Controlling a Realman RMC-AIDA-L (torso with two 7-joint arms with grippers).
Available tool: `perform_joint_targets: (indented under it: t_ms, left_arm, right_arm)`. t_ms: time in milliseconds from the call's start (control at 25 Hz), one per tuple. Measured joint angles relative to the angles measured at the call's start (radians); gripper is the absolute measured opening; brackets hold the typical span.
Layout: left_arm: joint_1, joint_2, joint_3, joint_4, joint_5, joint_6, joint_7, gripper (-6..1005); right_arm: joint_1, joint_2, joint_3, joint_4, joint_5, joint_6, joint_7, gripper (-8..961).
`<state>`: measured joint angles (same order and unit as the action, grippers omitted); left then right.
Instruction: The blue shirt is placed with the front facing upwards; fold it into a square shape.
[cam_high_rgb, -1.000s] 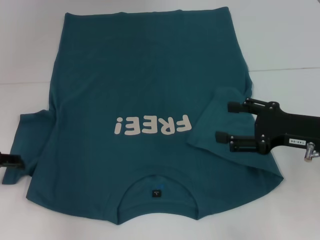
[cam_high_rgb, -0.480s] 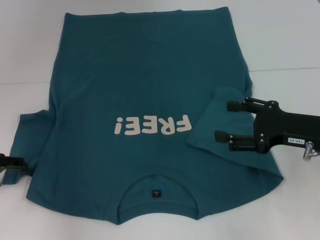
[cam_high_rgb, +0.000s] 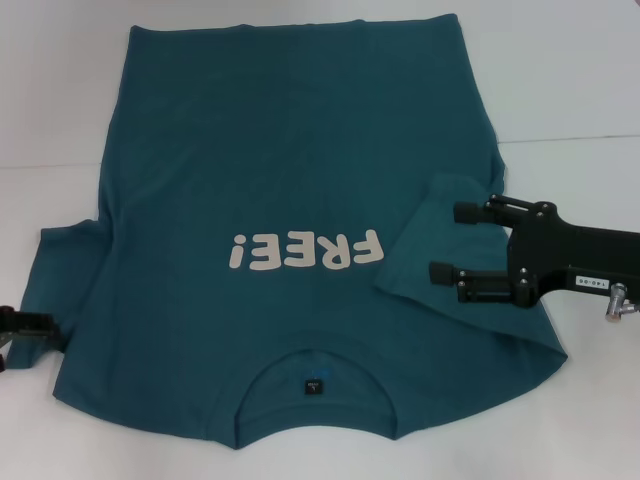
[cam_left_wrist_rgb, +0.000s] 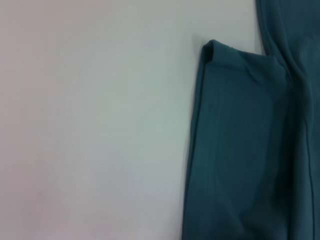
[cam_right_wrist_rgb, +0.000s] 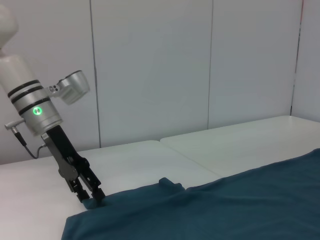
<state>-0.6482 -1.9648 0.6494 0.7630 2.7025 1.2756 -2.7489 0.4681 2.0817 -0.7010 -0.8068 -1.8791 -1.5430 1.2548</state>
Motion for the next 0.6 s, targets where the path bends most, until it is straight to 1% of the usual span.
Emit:
perform_joint_targets:
  t_ms: [200, 600]
  left_arm:
    - [-0.007, 0.004, -0.002, -0.019, -0.002, -0.008, 0.0, 847]
    - [-0.008, 0.001, -0.006, -0.017, -0.016, -0.006, 0.003, 833]
  right_arm:
    - [0.0, 0.0, 0.0, 0.0, 0.0, 0.001, 0.0, 915]
    - [-0.005, 0.0, 0.0, 0.0, 0.0, 0.001, 0.0, 915]
